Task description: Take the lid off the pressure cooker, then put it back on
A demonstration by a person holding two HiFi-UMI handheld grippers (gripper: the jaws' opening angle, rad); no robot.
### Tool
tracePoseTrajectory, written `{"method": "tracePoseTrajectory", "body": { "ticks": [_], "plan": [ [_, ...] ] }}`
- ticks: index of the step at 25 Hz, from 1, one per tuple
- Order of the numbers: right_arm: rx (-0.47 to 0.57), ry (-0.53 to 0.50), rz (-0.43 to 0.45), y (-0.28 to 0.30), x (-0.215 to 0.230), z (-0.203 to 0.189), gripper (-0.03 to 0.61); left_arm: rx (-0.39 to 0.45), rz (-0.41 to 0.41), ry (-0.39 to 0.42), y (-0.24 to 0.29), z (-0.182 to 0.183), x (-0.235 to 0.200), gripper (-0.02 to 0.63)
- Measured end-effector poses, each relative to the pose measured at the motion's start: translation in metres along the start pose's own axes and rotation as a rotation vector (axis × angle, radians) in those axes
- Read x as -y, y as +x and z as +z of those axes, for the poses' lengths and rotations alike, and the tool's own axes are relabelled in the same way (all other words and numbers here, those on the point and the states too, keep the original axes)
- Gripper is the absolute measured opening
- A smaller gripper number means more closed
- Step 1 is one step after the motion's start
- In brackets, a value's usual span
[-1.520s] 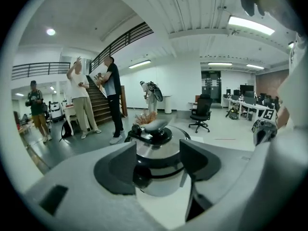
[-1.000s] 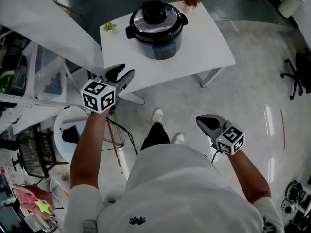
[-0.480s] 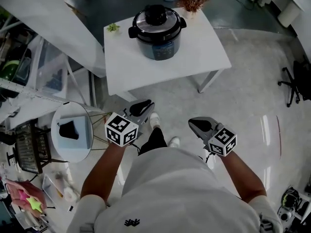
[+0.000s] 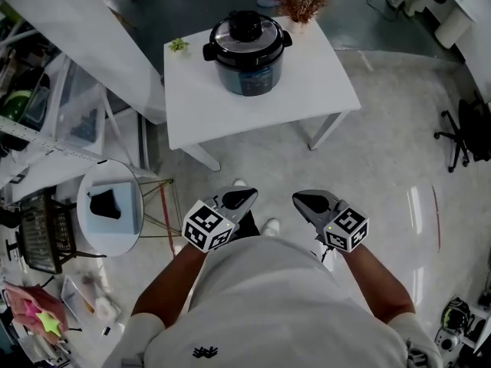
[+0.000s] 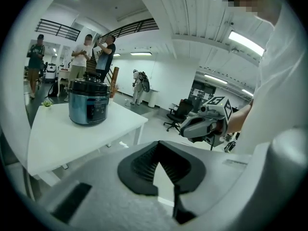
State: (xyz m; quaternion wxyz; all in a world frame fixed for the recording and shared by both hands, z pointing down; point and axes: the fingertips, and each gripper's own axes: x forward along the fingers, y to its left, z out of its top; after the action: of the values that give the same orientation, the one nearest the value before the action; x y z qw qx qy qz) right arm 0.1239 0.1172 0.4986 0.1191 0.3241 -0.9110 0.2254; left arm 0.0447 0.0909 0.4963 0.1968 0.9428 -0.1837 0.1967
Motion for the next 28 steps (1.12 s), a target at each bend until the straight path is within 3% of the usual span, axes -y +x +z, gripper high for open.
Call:
{"method": "tracePoseTrajectory", "body": {
  "ticks": [4, 8, 23, 28],
  "plan": [
    [0.000, -0.005, -0.004, -0.002, -0.004, -0.001, 0.014, -0.004, -0.039, 0.000, -0.003, -0.006, 0.011, 0.006],
    [0.001, -0.014, -0.001, 0.000, -0.009, 0.001, 0.014, -0.048, -0.022, 0.054, -0.005, -0.014, 0.014, 0.006],
    [0.004, -0.034, 0.015, 0.005, -0.022, -0.002, 0.012, -0.074, -0.014, 0.057, -0.014, -0.026, 0.015, 0.006],
    [0.000, -0.036, 0.015, 0.004, -0.022, -0.005, 0.012, -0.108, -0.010, 0.120, -0.010, -0.031, 0.019, 0.006]
  ]
}}
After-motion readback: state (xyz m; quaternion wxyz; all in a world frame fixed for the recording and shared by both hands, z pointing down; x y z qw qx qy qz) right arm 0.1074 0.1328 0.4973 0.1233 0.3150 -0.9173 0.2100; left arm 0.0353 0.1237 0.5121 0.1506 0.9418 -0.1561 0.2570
